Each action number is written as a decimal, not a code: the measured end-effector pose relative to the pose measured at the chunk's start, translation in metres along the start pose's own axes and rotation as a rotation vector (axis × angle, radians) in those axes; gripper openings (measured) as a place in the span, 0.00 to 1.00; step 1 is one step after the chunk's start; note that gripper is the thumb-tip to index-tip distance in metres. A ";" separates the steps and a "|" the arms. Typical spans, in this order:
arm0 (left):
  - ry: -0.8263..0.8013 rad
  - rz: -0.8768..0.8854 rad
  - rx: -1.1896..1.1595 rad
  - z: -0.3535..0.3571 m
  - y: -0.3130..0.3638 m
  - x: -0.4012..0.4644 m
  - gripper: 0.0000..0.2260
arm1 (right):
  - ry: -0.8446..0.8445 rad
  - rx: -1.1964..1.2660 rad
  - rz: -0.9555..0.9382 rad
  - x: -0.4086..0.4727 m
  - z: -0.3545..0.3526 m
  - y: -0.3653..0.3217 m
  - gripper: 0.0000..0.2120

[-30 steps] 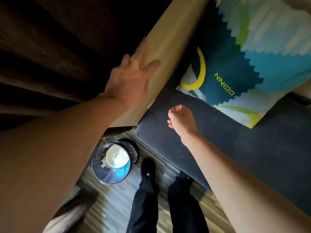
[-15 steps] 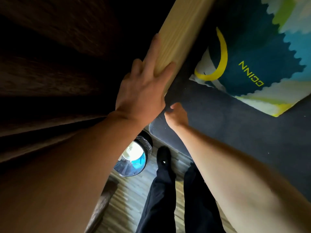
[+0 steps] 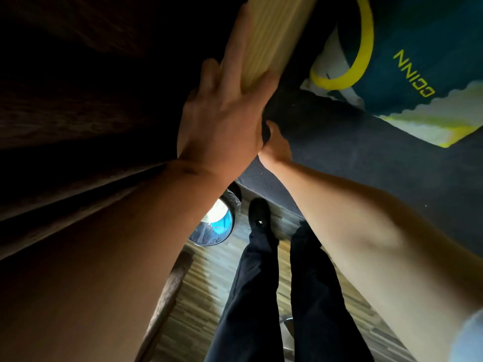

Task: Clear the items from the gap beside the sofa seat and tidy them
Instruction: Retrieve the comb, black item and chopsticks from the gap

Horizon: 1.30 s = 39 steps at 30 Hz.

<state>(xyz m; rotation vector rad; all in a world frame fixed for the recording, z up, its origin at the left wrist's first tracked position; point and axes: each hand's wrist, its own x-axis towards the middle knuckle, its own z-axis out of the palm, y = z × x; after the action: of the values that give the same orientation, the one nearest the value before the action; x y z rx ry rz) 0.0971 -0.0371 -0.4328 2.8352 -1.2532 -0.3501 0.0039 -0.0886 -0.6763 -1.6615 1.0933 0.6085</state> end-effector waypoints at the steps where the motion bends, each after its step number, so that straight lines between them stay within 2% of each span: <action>1: 0.000 -0.005 -0.001 0.000 0.000 0.001 0.18 | -0.007 -0.015 -0.024 0.003 0.001 -0.001 0.32; 5: -0.012 -0.011 -0.019 0.001 -0.001 0.000 0.17 | -0.049 -0.091 -0.089 0.018 0.003 -0.009 0.33; 10: 0.030 -0.019 -0.022 0.003 0.000 0.000 0.15 | 0.035 -0.309 -0.135 0.031 0.014 -0.006 0.36; 14: 0.055 -0.025 -0.016 0.005 0.000 0.000 0.15 | 0.095 -0.368 -0.165 0.039 0.016 -0.003 0.33; 17: 0.060 -0.021 -0.030 0.007 0.000 0.000 0.15 | 0.138 -0.491 -0.250 0.041 0.014 0.002 0.33; 20: 0.048 -0.016 -0.028 0.007 0.000 -0.001 0.15 | 0.095 -0.683 -0.367 0.044 0.010 0.003 0.32; 23: 0.041 -0.020 -0.020 0.005 0.000 0.000 0.15 | 0.083 -0.762 -0.417 0.047 0.004 -0.002 0.36; 28: 0.054 -0.018 -0.028 0.007 0.000 -0.002 0.15 | 0.135 -0.750 -0.467 0.054 -0.003 0.001 0.32; 33: 0.066 -0.018 -0.030 0.008 0.000 -0.002 0.15 | 0.203 -0.664 -0.532 0.056 -0.009 0.003 0.34; 39: 0.076 -0.015 -0.016 0.008 0.000 -0.002 0.16 | 0.363 -0.512 -0.550 0.060 -0.035 -0.013 0.23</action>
<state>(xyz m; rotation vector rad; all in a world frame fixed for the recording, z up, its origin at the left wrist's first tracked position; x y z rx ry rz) 0.0939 -0.0349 -0.4406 2.8169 -1.2099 -0.2488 0.0394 -0.1426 -0.7059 -2.4717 0.6888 0.2323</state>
